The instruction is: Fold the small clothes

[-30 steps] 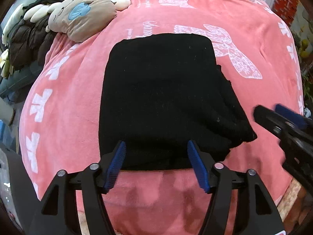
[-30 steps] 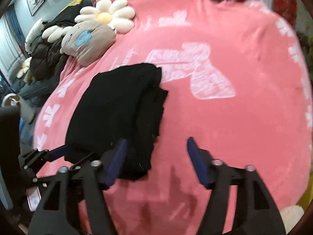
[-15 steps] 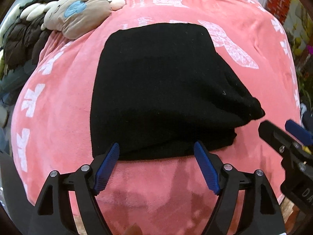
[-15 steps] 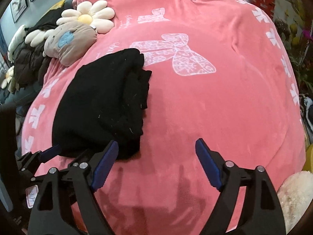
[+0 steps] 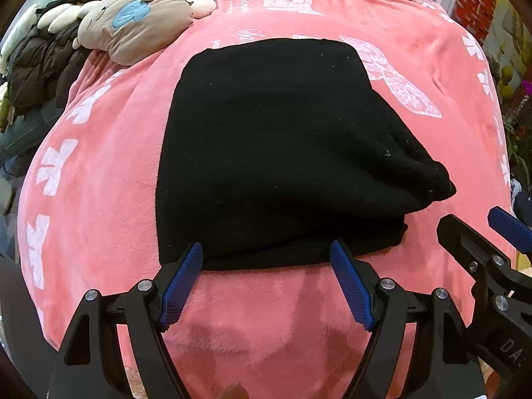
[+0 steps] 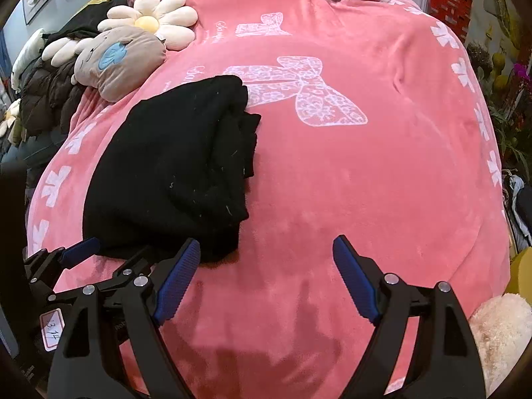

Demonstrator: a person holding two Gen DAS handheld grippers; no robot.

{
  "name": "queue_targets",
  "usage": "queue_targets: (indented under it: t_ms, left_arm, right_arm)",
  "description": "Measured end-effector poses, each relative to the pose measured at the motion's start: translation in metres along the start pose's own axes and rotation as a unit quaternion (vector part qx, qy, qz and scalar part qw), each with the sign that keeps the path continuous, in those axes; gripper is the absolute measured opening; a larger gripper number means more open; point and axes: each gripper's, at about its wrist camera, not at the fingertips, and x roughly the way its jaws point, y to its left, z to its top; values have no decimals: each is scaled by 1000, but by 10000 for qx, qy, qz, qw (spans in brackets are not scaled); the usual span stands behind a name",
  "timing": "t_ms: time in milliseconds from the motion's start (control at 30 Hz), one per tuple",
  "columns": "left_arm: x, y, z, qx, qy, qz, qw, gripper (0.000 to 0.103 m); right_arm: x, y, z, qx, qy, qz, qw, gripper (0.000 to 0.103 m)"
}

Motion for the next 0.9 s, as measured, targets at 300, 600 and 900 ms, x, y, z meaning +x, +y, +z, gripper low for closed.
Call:
queue_targets:
  t_ms: [300,600,900]
  left_arm:
    - [-3,6,-3,-119,-15,22,9999,76]
    - [-1,7,-5,-200,-24,68,9998,86]
    - [-4,-2,-8,2,-180,737,9971,98]
  right_arm:
    - [-3,3,-2,-48,-11,59,10000,80]
    - [-5,-1,-5,69,29,100,9999,80]
    - [-7,-2,-14,127,61,22,9999,80]
